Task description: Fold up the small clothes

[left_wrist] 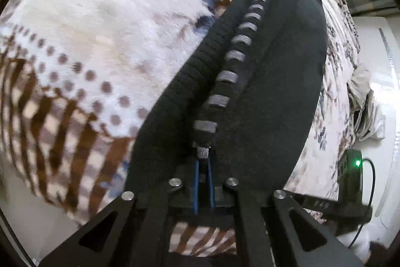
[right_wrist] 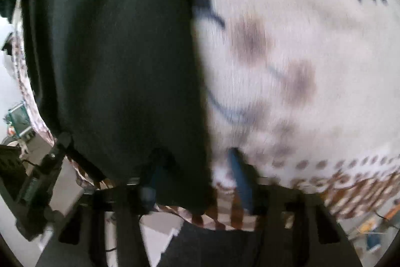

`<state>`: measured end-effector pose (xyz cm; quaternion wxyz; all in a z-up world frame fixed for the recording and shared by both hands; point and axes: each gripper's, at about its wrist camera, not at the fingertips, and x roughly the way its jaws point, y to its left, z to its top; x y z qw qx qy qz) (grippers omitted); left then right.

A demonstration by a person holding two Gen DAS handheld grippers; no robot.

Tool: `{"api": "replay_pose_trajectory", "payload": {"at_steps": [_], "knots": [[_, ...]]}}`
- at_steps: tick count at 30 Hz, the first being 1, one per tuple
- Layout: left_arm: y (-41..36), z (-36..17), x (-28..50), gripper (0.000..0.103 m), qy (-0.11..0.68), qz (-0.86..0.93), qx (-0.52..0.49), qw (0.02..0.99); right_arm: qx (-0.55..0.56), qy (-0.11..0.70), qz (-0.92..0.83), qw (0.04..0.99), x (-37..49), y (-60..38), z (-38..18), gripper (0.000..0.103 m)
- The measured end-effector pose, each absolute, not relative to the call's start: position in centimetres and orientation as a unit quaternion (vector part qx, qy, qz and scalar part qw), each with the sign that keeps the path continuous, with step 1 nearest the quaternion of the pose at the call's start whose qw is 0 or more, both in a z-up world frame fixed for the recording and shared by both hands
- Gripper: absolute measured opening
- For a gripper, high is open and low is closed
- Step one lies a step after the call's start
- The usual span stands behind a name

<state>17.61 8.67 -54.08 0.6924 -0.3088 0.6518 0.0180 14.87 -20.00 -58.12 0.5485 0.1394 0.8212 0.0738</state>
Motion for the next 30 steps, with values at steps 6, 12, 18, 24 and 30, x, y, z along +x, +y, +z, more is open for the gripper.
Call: {"api": "replay_pose_trajectory", "payload": {"at_steps": [6, 12, 18, 24, 30], "knots": [[9.7, -53.6, 17.4, 0.003, 0.664, 0.028, -0.275, 0.694, 0.111, 0.8, 0.089, 0.583, 12.1, -20.5, -54.8, 0.006], [9.6, -57.6, 18.1, 0.008, 0.718, -0.001, -0.231, 0.657, 0.11, 0.832, 0.067, 0.54, 12.8, -21.9, -58.0, 0.009], [10.9, -52.1, 22.3, 0.051, 0.69, -0.04, -0.252, 0.678, 0.16, 0.824, 0.078, 0.539, 16.7, -24.0, -54.6, 0.058], [11.3, -49.9, 38.2, 0.056, 0.598, -0.095, -0.297, 0.738, 0.212, 0.765, 0.073, 0.604, 27.7, -26.2, -50.1, 0.062], [9.2, -52.6, 54.9, 0.056, 0.577, -0.14, -0.267, 0.759, 0.229, 0.675, 0.04, 0.7, 44.0, -28.9, -48.1, 0.064]]}}
